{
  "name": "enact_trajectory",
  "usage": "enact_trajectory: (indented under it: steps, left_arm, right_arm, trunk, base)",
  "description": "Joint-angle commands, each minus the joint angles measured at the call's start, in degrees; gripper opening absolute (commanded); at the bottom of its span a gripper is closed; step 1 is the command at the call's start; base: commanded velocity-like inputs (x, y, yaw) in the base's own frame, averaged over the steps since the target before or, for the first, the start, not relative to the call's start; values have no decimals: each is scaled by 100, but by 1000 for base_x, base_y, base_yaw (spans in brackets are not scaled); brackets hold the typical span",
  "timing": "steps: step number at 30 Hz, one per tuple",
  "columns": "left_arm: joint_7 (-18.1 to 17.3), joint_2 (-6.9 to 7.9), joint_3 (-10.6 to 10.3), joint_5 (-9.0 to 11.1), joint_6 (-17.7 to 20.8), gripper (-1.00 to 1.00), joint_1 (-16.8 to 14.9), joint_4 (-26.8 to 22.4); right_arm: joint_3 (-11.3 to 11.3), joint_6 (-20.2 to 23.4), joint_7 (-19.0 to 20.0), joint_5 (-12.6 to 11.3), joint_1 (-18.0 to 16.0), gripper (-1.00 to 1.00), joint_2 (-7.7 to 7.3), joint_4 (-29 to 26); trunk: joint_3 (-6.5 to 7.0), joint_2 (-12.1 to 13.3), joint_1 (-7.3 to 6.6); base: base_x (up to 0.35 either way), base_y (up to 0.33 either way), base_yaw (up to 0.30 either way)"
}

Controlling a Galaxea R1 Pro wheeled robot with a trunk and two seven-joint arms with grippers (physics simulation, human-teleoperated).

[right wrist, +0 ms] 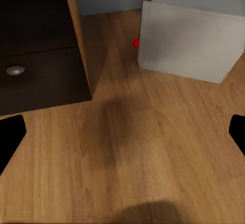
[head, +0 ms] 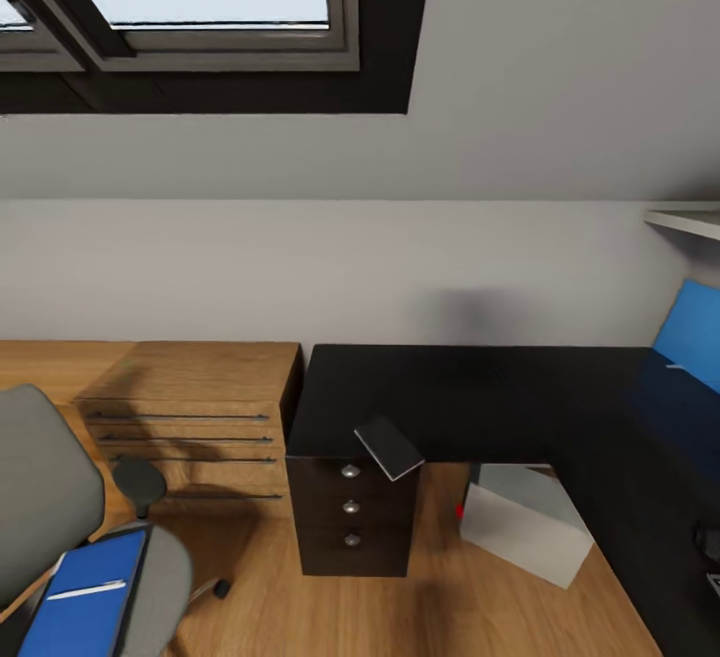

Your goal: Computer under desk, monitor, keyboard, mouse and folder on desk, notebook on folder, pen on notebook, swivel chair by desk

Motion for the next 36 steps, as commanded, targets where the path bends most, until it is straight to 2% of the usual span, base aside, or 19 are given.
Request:
enact_trajectory:
  steps: [1, 6, 12, 17, 20, 22, 23, 24, 29, 31, 36]
  left_arm:
    - [40, 4, -16, 34, 19, 100, -1, -14]
    - [54, 9, -13, 40, -110, 100, -1, -12]
    - [51, 7, -17, 35, -161, 100, -1, -12]
    - [44, 20, -19, 33, -186, 100, -1, 48]
    - [42, 37, -20, 38, -506, 100, -1, 127]
    - [42, 39, -21, 38, -668, 100, -1, 186]
    - [45, 36, -29, 34, -965, 100, -1, 336]
    - [46, 36, -30, 31, -1048, 100, -1, 378]
    - [50, 51, -25, 32, -1183, 100, -1, 461]
    - [50, 138, -21, 33, -1201, 100, -1, 468]
    - [50, 209, -24, 34, -1216, 100, -1, 477]
  right_arm:
    - [-31, -20, 8, 6, -3, 100, 13, -4]
    - [-32, -17, 14, -227, -11, 100, 29, -8]
    - [-39, -21, 15, -302, -12, 100, 63, 2]
    - [-40, -22, 16, -320, -12, 100, 164, 14]
    - [-39, -26, 16, -322, -12, 100, 196, 17]
    - [-39, -27, 16, -323, -12, 100, 197, 17]
    - [-42, -29, 16, -323, -12, 100, 187, 15]
    - [-45, -29, 16, -321, -12, 100, 179, 13]
    - [-56, -38, 11, -315, -11, 100, 145, 2]
    - [-57, -39, 8, -309, -10, 100, 132, 1]
    - [-58, -39, 14, -309, -11, 100, 82, 12]
  trunk:
    - [5, 33, -20]
    - [-13, 33, -20]
    - [-20, 33, -20]
    - [-21, 33, -20]
    - [-22, 33, -20]
    - [-22, 33, -20]
    - [-22, 33, -20]
    - [-22, 33, -20]
    - [-26, 33, -20]
    - [-29, 33, -20]
    - [-40, 33, -20]
  base:
    - [0, 0, 251]
    - [0, 0, 237]
    - [0, 0, 71]
    - [0, 0, 133]
    - [0, 0, 242]
    - [0, 0, 262]
    - [0, 0, 271]
    - [0, 0, 273]
    - [0, 0, 275]
    - [0, 0, 276]
    - [0, 0, 276]
